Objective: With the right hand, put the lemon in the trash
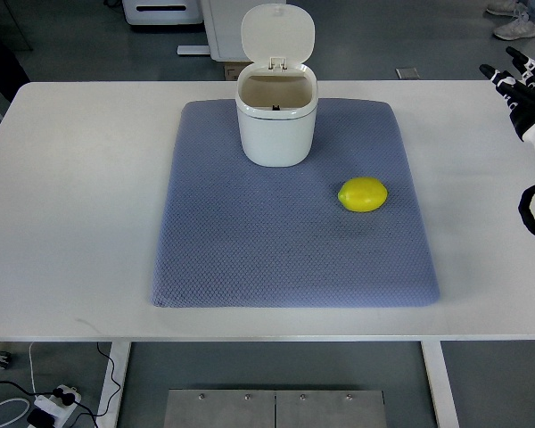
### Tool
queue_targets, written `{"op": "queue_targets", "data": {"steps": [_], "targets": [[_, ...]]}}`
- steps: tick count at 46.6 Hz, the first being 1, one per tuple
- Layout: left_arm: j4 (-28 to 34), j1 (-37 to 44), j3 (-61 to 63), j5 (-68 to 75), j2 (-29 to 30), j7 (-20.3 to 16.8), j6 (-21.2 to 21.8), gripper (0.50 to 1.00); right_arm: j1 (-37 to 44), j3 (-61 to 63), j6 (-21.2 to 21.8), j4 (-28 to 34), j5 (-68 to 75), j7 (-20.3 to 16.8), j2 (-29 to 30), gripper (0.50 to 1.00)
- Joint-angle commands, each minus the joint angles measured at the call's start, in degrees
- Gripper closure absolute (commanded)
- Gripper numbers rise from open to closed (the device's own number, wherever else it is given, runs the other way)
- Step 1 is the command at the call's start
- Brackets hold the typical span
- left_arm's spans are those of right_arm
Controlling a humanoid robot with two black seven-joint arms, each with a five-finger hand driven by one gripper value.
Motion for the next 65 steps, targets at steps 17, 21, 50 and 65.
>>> {"op": "queue_targets", "data": {"steps": [17, 21, 50, 65], "targets": [[0.1, 0.2, -0.1, -0.1, 0.0, 0.0, 0.0, 0.500, 0.4, 0.1, -0.1, -0.2, -0.1, 0.0, -0.9, 0.500], [0.1, 0.2, -0.1, -0.1, 0.0, 0.0, -0.2, 0.500, 0.2, 0.1, -0.1, -0.3, -0.1, 0.0, -0.9, 0.500], [0.1, 0.2, -0.1, -0.1, 0.0, 0.0, -0.2, 0.500, 2.1, -0.1, 0.0, -0.6, 0.0, -0.9, -3.0, 0.500], [0.1, 0.2, -0.1, -0.1, 0.0, 0.0, 0.0, 0.500, 3.4, -0.2, 0.9, 0.8, -0.6, 0.9, -3.5, 0.500]]}}
